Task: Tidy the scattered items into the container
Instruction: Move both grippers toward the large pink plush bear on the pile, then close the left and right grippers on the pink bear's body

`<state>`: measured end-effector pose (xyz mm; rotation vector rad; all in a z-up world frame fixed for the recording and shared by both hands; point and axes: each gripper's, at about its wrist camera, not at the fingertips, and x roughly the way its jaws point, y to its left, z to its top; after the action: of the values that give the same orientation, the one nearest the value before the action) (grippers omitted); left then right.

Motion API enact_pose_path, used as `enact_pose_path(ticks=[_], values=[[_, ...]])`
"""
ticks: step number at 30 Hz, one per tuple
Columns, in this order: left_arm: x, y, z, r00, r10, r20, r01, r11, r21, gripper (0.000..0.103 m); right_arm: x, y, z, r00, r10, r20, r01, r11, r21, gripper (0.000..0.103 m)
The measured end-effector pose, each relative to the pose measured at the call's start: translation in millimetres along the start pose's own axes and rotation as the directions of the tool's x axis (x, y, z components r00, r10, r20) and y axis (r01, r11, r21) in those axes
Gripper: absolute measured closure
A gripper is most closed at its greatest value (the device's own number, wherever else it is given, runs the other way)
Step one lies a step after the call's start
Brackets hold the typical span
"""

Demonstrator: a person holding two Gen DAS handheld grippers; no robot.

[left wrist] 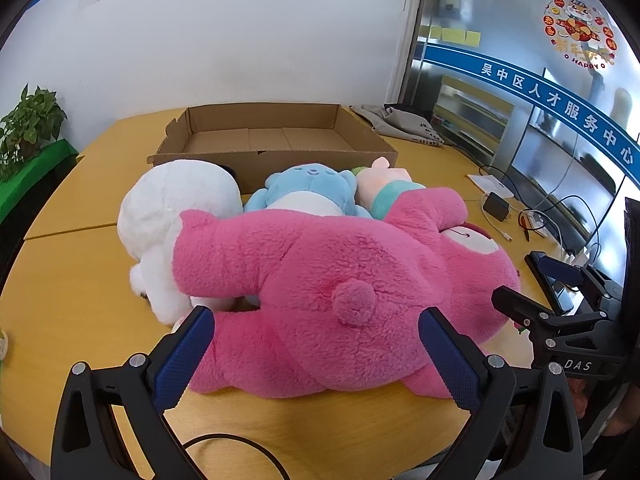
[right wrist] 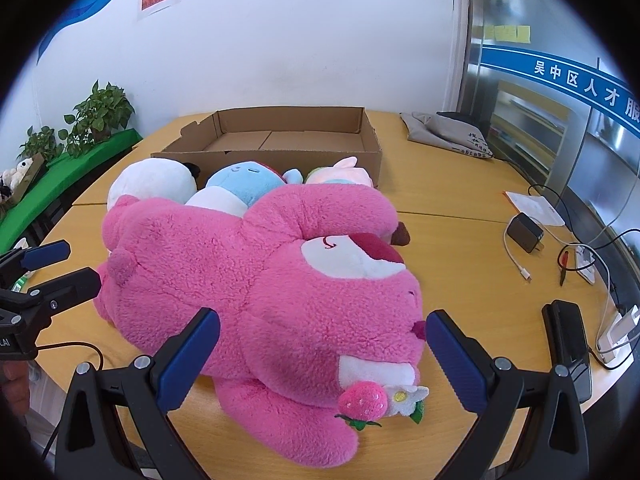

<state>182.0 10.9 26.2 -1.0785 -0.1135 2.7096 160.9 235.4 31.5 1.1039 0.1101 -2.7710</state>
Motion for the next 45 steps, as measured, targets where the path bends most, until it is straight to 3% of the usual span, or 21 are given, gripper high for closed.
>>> enact_pose_path(ticks=[15,19,23,26,27,29,30,31,32,37,40,45], values=[[10.9,1.9,10.1,0.995,-0.093,-0.048,0.093,0.996,-0.011,0.000,3.6,-13.2,5.6,0.999,0.053,0.008,-0.053,0.998,0.033,0.001],[25.3,1.9,15.6,0.986,-0.146,-0.084,0.146,0.989,-0.007,0.000,1.7,-38.3,8.0,0.998,0.063,0.028,-0.065,0.995,0.076,0.001],[49.1,5.2,18.2,0.976,-0.169,-0.140,0.167,0.986,-0.030,0.000,22.0,-73.4,-0.4,0.997,0.074,-0.036,-0.068,0.985,0.156,0.001],[67.1,7.1,19.6,0.966,-0.182,-0.182,0.176,0.983,-0.045,0.002,51.7,-82.7,-12.7,0.982,0.150,-0.115,-0.124,0.970,0.211,0.001],[72.9,6.0,18.0,0.966,-0.166,-0.197,0.162,0.986,-0.037,0.009,60.0,-84.0,-16.6,0.974,0.190,-0.126,-0.156,0.959,0.237,0.002],[78.3,5.2,15.6,0.965,-0.162,-0.206,0.157,0.987,-0.038,0.014,69.3,-85.6,-18.7,0.965,0.232,-0.123,-0.192,0.944,0.270,0.003],[77.7,5.1,15.4,0.966,-0.164,-0.202,0.160,0.986,-0.038,0.019,72.5,-85.7,-17.9,0.961,0.251,-0.120,-0.211,0.938,0.275,0.012],[76.5,4.8,15.4,0.967,-0.161,-0.198,0.158,0.987,-0.032,0.023,74.2,-84.6,-16.9,0.953,0.280,-0.113,-0.240,0.931,0.275,0.029],[75.8,5.6,14.9,0.968,-0.160,-0.195,0.157,0.987,-0.028,0.027,74.4,-82.5,-15.5,0.950,0.294,-0.107,-0.257,0.928,0.269,0.034],[67.7,11.5,11.3,0.966,-0.183,-0.185,0.175,0.983,-0.058,0.051,67.7,-64.8,-8.4,0.961,0.259,-0.092,-0.239,0.953,0.188,0.052],[56.0,14.0,9.2,0.965,-0.197,-0.172,0.186,0.979,-0.079,0.060,53.4,-55.1,-6.0,0.970,0.238,-0.053,-0.228,0.962,0.150,0.060],[17.4,25.1,17.1,0.968,-0.231,-0.102,0.218,0.967,-0.129,0.062,5.4,-38.0,10.3,0.972,0.226,0.072,-0.230,0.971,0.064,0.063]])
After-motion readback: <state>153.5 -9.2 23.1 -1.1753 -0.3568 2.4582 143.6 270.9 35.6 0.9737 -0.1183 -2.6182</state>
